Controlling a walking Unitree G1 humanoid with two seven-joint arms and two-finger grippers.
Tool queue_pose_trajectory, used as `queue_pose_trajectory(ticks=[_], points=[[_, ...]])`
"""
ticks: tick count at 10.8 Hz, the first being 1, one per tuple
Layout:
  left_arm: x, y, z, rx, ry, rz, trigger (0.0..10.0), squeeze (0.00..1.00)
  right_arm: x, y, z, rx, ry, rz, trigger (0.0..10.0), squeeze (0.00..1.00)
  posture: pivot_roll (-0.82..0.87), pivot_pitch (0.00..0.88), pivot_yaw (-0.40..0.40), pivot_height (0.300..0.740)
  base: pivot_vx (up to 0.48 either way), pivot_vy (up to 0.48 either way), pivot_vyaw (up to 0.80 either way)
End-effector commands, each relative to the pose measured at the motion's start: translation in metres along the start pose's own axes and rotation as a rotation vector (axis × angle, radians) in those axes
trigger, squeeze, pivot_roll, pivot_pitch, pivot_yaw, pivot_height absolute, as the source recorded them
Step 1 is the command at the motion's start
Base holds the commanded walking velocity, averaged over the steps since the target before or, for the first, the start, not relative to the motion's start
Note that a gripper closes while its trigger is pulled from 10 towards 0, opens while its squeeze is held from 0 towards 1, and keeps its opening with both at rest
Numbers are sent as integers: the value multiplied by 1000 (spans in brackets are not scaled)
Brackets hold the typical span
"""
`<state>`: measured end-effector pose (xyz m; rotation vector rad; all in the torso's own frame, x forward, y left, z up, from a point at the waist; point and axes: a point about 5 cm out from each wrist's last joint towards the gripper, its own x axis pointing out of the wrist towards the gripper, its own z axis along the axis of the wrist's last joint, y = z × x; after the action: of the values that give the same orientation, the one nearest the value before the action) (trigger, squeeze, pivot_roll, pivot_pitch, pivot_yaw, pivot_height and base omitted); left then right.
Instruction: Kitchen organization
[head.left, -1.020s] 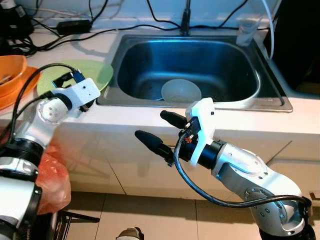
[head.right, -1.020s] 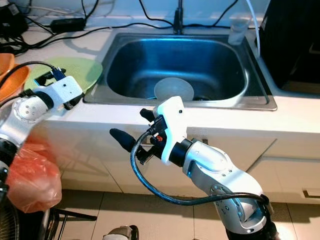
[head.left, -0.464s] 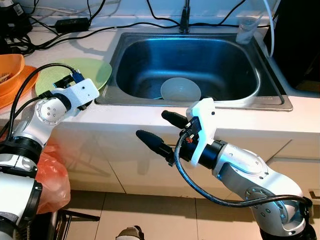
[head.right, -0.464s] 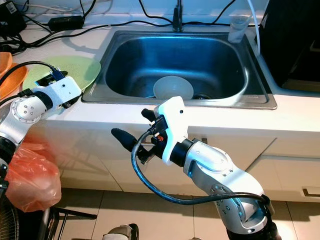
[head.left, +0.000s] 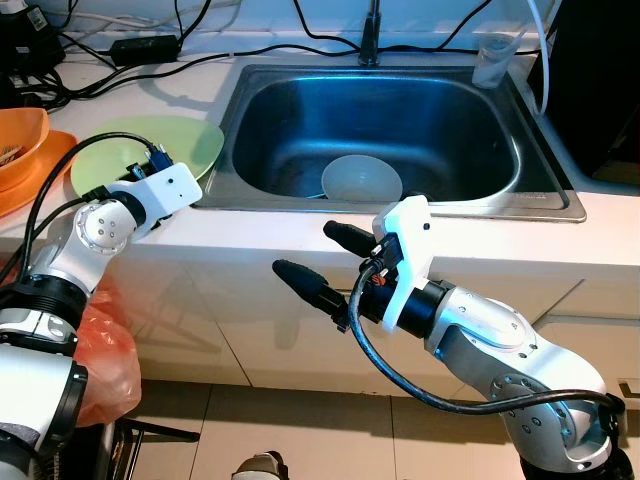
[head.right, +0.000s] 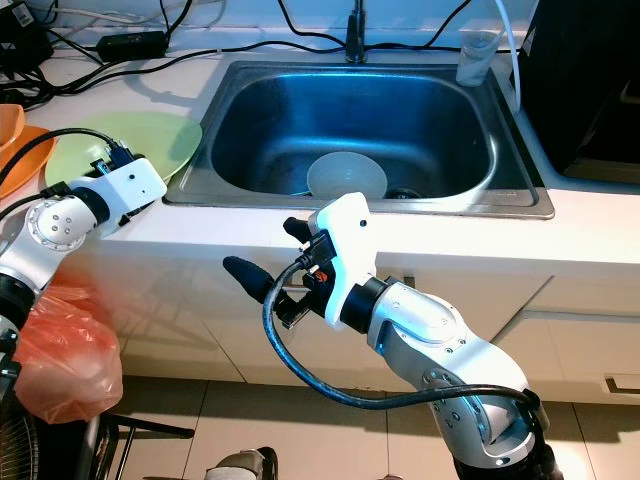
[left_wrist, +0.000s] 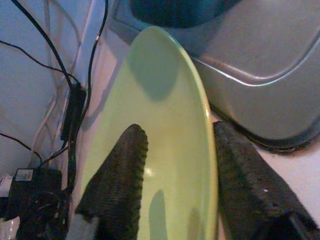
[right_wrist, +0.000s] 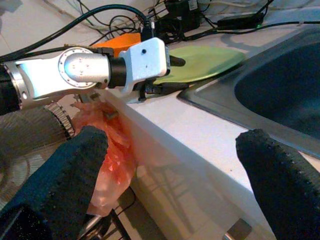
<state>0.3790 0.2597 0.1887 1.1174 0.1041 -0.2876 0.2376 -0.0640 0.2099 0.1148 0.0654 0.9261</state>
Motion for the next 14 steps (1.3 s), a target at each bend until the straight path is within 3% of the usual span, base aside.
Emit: queue_pose_trajectory(ticks=[1, 6, 8, 11, 14], points=[[-2, -17, -13, 0, 64, -73, 0, 0, -2, 1, 4, -11, -13, -5, 10000, 0, 67, 139, 51, 740, 0, 0, 0], [-1, -19, -13, -3, 58, -80, 0, 0, -1, 0, 3, -16, -12, -12, 10000, 0, 68, 139, 55, 740, 0, 0, 0], [-1, -14, -9, 24, 39, -36, 0, 0, -1, -1, 4, -16, -14, -15, 10000, 0, 68, 137, 58, 740, 0, 0, 0], [2, 0, 13, 74, -88, 119, 0, 0, 1, -3, 3, -17, -18, -23, 10000, 0, 68, 130, 55, 740, 0, 0, 0], [5, -8, 30, 109, -181, 162, 0, 0, 2, -4, 5, -22, -22, -23, 10000, 0, 62, 119, 56, 740, 0, 0, 0]])
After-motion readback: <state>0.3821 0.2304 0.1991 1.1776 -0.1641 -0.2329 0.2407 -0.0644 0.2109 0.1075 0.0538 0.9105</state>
